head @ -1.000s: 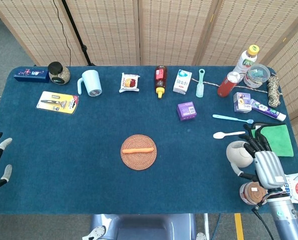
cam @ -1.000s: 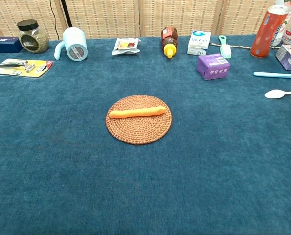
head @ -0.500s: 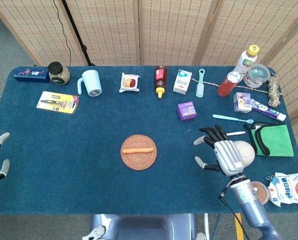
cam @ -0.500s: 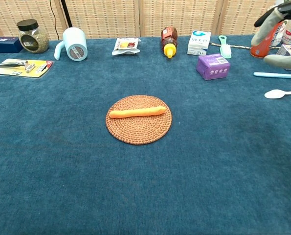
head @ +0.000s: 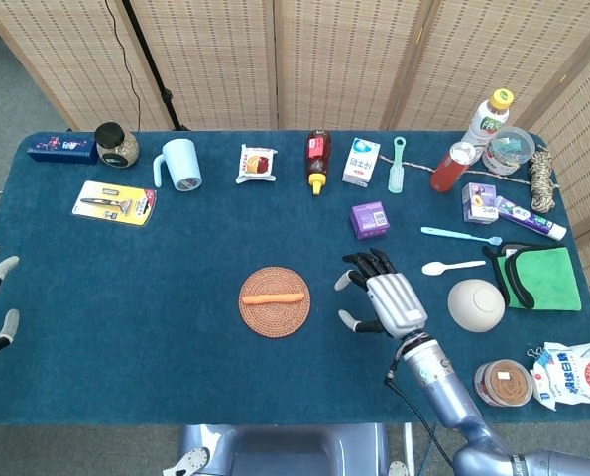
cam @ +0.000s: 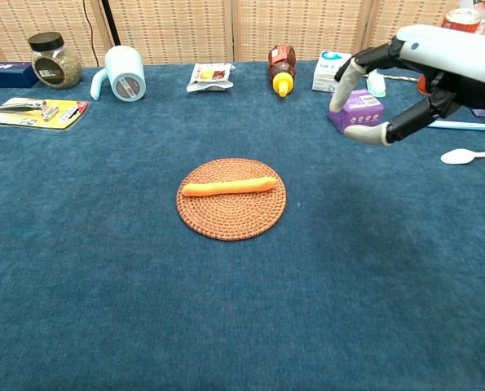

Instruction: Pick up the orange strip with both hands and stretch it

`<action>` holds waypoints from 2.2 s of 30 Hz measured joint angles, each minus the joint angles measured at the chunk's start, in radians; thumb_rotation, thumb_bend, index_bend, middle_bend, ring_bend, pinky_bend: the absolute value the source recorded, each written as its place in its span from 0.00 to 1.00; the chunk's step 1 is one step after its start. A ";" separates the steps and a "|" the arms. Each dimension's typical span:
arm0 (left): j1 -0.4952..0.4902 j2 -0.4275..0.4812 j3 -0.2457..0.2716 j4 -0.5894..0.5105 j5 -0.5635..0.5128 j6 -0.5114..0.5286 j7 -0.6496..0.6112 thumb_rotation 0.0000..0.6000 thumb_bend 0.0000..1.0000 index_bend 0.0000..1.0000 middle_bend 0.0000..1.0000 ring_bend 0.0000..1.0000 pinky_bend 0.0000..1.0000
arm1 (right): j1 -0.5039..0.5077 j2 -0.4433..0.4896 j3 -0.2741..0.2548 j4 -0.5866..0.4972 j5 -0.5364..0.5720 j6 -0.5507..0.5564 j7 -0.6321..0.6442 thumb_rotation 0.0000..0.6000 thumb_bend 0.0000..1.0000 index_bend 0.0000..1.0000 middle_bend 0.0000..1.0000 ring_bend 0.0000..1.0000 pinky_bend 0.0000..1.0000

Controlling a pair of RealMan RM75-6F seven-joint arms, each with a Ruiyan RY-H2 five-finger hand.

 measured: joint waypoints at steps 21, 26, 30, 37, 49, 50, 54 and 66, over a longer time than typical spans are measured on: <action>0.010 0.021 0.006 0.020 -0.021 0.003 -0.032 1.00 0.45 0.15 0.05 0.07 0.02 | 0.186 -0.253 0.035 0.228 0.194 -0.050 -0.182 1.00 0.35 0.39 0.15 0.10 0.00; 0.011 0.024 0.008 0.026 -0.024 0.003 -0.038 1.00 0.45 0.15 0.05 0.07 0.01 | 0.222 -0.299 0.041 0.287 0.232 -0.058 -0.213 1.00 0.35 0.39 0.15 0.10 0.00; 0.013 0.024 0.009 0.032 -0.027 0.002 -0.044 1.00 0.45 0.15 0.05 0.07 0.01 | 0.242 -0.326 0.042 0.325 0.256 -0.064 -0.227 1.00 0.35 0.39 0.15 0.10 0.00; 0.012 0.022 0.011 0.044 -0.031 -0.003 -0.052 1.00 0.45 0.15 0.05 0.07 0.01 | 0.263 -0.364 0.034 0.378 0.278 -0.066 -0.241 1.00 0.35 0.40 0.15 0.10 0.00; 0.017 0.018 0.015 0.066 -0.039 -0.007 -0.075 1.00 0.45 0.15 0.05 0.07 0.01 | 0.285 -0.433 0.013 0.466 0.293 -0.056 -0.263 1.00 0.35 0.45 0.17 0.10 0.00; 0.018 0.019 0.016 0.069 -0.039 -0.006 -0.077 1.00 0.45 0.15 0.05 0.07 0.01 | 0.286 -0.438 0.013 0.471 0.293 -0.054 -0.263 1.00 0.35 0.45 0.17 0.10 0.00; 0.021 0.020 0.017 0.074 -0.041 -0.004 -0.084 1.00 0.45 0.15 0.05 0.07 0.01 | 0.289 -0.450 0.014 0.481 0.286 -0.048 -0.258 1.00 0.35 0.46 0.18 0.10 0.00; 0.029 0.027 0.019 0.076 -0.041 0.005 -0.094 1.00 0.45 0.15 0.05 0.07 0.01 | 0.283 -0.477 0.010 0.524 0.256 -0.027 -0.232 1.00 0.35 0.46 0.19 0.10 0.00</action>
